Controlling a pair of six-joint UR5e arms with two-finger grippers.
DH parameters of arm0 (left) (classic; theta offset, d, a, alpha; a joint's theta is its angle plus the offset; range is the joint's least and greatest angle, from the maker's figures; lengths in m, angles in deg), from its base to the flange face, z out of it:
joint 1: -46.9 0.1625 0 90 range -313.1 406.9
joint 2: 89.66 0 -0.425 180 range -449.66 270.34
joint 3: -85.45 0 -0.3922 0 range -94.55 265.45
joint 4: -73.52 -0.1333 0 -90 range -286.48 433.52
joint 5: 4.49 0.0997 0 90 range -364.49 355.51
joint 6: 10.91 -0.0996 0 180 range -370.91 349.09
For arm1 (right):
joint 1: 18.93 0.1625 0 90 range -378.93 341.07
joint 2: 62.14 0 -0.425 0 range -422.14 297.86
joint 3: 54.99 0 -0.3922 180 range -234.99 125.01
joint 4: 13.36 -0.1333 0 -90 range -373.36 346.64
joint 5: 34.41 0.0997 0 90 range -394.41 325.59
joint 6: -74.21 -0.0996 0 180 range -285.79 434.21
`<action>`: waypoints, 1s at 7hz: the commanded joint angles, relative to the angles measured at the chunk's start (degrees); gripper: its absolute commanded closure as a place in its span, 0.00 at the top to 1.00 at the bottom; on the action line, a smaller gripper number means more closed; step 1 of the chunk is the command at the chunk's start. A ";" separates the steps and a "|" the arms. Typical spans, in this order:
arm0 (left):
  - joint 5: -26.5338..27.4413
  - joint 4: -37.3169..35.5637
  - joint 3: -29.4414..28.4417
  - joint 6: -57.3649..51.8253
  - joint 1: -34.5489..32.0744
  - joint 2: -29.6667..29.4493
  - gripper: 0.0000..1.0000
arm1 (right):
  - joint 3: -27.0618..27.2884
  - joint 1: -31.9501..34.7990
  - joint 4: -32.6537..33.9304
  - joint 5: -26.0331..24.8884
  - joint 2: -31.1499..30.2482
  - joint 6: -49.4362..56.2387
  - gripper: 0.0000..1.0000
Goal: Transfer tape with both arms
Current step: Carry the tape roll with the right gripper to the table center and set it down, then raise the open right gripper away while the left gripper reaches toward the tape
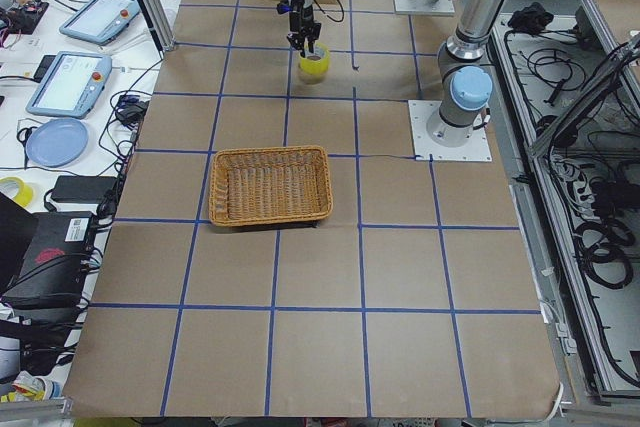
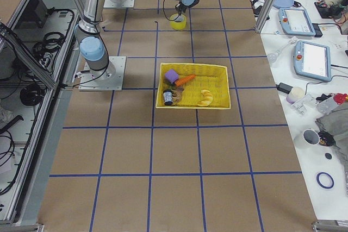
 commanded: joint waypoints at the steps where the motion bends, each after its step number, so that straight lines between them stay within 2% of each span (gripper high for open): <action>1: -0.02 -0.03 0.02 0.12 -0.08 0.00 1.00 | -0.21 -7.54 -3.55 -3.67 -5.16 11.07 0.92; 2: -0.10 -0.03 0.02 0.21 -0.08 -0.09 1.00 | -0.21 -12.47 -9.68 -5.44 -9.11 19.25 0.96; 3: -1.32 0.14 0.71 1.60 -0.26 -0.09 1.00 | 0.49 -16.17 -10.95 -7.55 -12.20 30.91 1.00; 4: -3.60 -0.12 2.81 4.40 -0.69 -0.09 1.00 | 0.58 -20.39 -12.79 -8.61 -13.01 41.38 1.00; 5: -6.14 -0.55 4.39 5.82 -2.79 -0.18 1.00 | 0.58 -23.91 -15.34 -8.97 -14.50 51.49 1.00; 6: -6.52 -3.43 5.80 7.49 -5.68 -0.88 1.00 | 0.58 -27.51 -16.23 -8.97 -15.30 62.03 1.00; 7: -6.61 -7.46 7.99 10.11 -7.36 -2.36 1.00 | 0.58 -29.11 -16.85 -8.71 -15.91 63.18 1.00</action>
